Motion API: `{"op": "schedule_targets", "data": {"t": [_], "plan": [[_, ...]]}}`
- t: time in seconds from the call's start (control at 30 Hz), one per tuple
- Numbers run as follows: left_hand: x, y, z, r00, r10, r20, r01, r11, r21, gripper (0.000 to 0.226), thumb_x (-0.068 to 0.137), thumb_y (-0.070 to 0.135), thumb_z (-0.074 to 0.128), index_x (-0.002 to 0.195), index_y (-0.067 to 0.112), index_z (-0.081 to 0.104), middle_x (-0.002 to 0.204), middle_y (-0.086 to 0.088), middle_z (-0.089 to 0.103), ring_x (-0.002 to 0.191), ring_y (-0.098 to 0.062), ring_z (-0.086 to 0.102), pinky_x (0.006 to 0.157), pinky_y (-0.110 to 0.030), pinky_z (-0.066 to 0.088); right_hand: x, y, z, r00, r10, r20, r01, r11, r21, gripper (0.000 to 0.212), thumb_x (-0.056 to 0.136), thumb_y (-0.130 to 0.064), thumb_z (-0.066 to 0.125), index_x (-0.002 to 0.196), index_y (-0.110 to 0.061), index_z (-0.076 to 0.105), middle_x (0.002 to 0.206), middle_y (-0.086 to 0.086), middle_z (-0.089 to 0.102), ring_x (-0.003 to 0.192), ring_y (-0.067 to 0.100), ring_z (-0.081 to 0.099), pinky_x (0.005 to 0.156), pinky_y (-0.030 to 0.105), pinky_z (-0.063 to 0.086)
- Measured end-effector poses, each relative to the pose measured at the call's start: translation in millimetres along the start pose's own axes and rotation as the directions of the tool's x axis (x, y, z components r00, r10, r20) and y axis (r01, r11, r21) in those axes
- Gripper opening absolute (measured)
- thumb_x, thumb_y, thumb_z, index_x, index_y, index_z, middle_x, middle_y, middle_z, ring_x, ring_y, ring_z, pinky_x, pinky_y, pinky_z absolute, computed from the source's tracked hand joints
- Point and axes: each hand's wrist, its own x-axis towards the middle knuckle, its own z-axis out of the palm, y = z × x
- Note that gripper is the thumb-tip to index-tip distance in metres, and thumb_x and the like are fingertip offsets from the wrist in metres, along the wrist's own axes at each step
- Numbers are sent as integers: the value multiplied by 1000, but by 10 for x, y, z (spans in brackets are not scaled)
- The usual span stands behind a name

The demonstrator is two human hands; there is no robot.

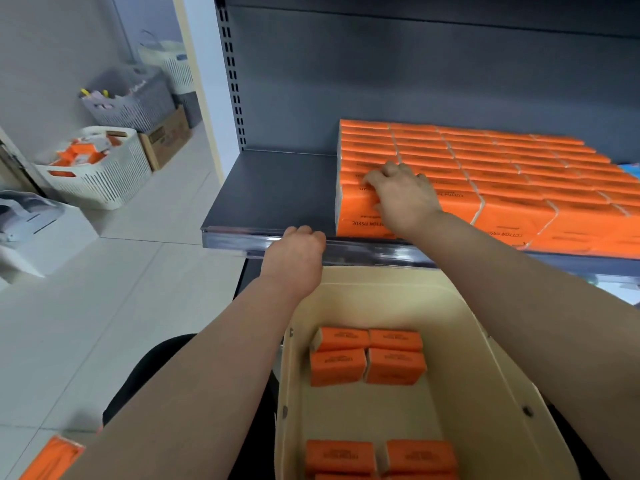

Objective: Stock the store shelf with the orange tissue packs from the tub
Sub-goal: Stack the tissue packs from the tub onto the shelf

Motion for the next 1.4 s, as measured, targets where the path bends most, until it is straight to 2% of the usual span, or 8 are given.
{"op": "schedule_targets", "data": {"t": [0.3,0.53,0.67,0.8,1.0,1.13,1.23,1.4], "plan": [[-16,106,27,999,47,-27,-47,999,-18,28,87,9,56,114,17,58,111,-1,57,101,-20,51,71,-34,53,-138,56,-34,998,-19,-67,23,998,60,58,86,-2,58,138,-21,42,132,10,45,127,31,38,99,47,36],[-178,237,67,994,110,15,-109,991,-72,28,89,15,55,118,17,57,117,-1,56,110,-19,50,78,-34,51,-753,122,155,978,-62,-197,84,991,106,51,79,0,64,126,-17,56,119,9,56,112,32,51,87,44,42],[-355,416,184,988,105,111,-99,994,-56,33,90,15,54,123,19,55,123,-1,54,118,-21,47,87,-34,48,-1281,178,530,997,-71,-3,71,989,126,46,86,-8,60,129,-20,53,123,5,52,117,26,48,91,40,39],[-586,599,445,962,106,253,-109,994,-1,31,90,14,53,120,19,56,117,-2,55,108,-24,54,84,-38,50,-1769,254,876,967,-99,236,70,989,127,40,91,-16,50,130,-25,49,127,3,48,122,24,43,93,37,37],[-1026,780,1023,840,107,532,-173,982,76,32,93,11,43,125,13,50,128,-11,52,121,-28,49,98,-37,42,-2248,347,1389,816,-128,564,8,978,209,36,89,-19,57,124,-22,53,129,5,48,123,26,45,96,34,42],[-1206,845,1235,761,30,648,-85,995,54,32,90,11,49,121,15,53,129,-10,53,122,-27,51,99,-38,45,-2344,322,1572,629,-168,759,-39,968,246,52,82,-27,72,129,-18,52,134,8,48,124,26,46,99,31,41],[-1194,877,1265,762,25,647,-65,997,37,34,90,10,51,123,16,54,129,-8,53,121,-26,51,98,-37,45,-2362,318,1618,507,-184,842,-46,970,240,66,75,-28,79,132,-14,49,135,10,49,121,26,49,95,29,41],[-1169,820,1307,768,9,640,-51,998,46,35,89,9,50,123,16,54,127,-9,54,120,-26,51,98,-38,46,-2376,216,1762,458,-196,867,-11,974,226,67,73,-30,80,131,-19,49,135,7,48,121,25,50,98,31,43]]}}
